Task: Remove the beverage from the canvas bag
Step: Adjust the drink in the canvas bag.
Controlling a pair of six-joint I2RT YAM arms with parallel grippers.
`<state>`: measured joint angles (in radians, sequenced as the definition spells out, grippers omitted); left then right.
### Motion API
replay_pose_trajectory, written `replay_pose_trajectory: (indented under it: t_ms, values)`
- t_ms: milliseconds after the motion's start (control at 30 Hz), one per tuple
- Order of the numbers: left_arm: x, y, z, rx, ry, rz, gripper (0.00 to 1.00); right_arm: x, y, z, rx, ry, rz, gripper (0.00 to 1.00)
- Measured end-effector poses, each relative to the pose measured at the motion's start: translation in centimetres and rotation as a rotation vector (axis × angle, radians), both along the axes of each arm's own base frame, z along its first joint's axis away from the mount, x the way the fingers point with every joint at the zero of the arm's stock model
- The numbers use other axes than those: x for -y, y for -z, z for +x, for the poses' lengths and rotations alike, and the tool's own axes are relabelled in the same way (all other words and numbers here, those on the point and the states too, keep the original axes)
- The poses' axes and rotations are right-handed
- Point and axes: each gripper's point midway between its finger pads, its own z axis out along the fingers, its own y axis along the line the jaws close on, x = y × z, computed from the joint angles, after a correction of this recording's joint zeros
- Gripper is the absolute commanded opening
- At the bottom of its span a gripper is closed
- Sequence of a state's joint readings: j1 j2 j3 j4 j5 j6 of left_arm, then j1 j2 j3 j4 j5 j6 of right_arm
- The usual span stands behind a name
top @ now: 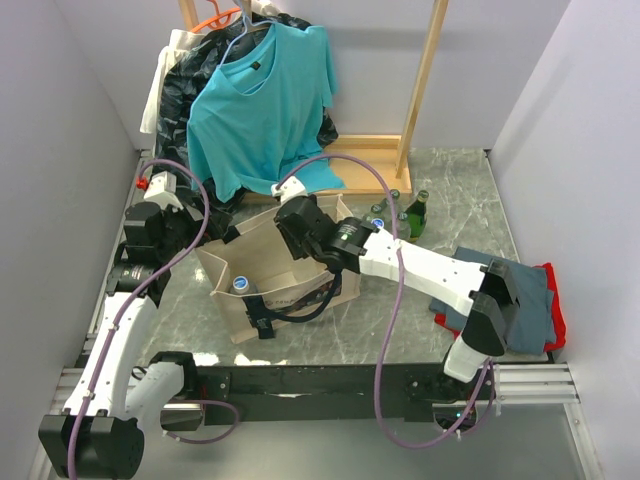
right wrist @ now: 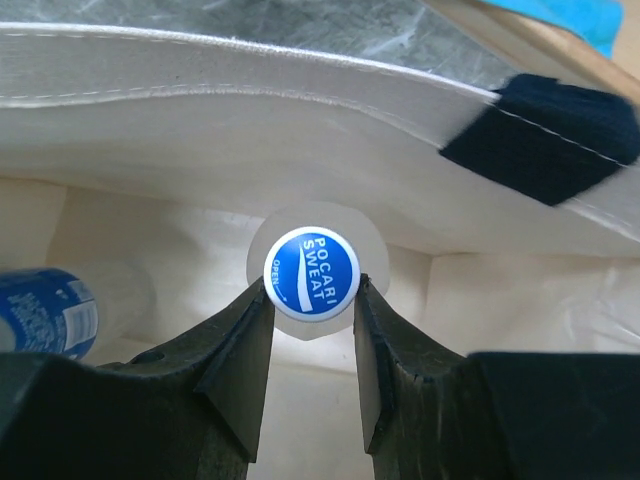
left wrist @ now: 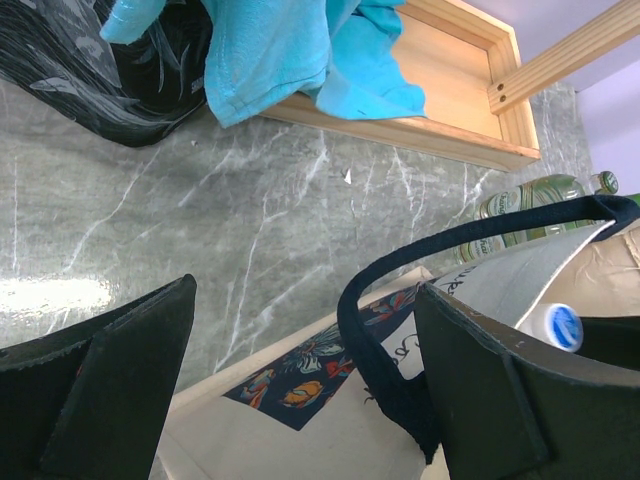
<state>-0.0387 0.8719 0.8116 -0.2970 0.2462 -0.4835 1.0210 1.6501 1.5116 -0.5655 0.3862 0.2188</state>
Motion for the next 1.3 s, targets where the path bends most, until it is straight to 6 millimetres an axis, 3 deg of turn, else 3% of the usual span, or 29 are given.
replay_pose_trajectory:
  t_ms: [167, 567, 667, 733, 833, 900, 1200, 1267, 1300]
  values:
    - [0.0, -0.2, -0.1, 0.008, 0.000, 0.000, 0.96, -0.6, 1.5, 0.4, -0.006, 0.001, 0.003, 0.00]
    - [0.0, -0.3, -0.1, 0.010, 0.000, 0.000, 0.96, -2.2, 0.6, 1.6, 0.035, 0.024, 0.090, 0.03]
    - [0.0, -0.3, -0.1, 0.010, 0.000, -0.001, 0.96, -2.0, 0.5, 1.8, 0.039, 0.031, 0.088, 0.09]
    - [0.0, -0.3, -0.1, 0.010, 0.000, -0.001, 0.96, -2.0, 0.5, 1.8, 0.041, 0.033, 0.089, 0.20]
    - [0.0, -0.3, -0.1, 0.010, 0.000, -0.001, 0.96, -2.0, 0.5, 1.9, 0.042, 0.035, 0.089, 0.23]
    - [0.0, -0.3, -0.1, 0.010, 0.001, -0.001, 0.96, -1.9, 0.5, 1.8, 0.041, 0.035, 0.086, 0.31]
    - [0.0, -0.2, -0.1, 0.009, 0.001, -0.001, 0.96, -1.9, 0.0, 1.8, 0.041, 0.034, 0.089, 0.38]
    - [0.0, -0.1, -0.1, 0.008, 0.001, -0.001, 0.96, -1.9, 0.0, 1.8, 0.041, 0.034, 0.088, 0.51]
    - [0.0, -0.1, -0.1, 0.007, 0.001, -0.001, 0.96, -1.8, -0.1, 1.7, 0.039, 0.035, 0.087, 0.52]
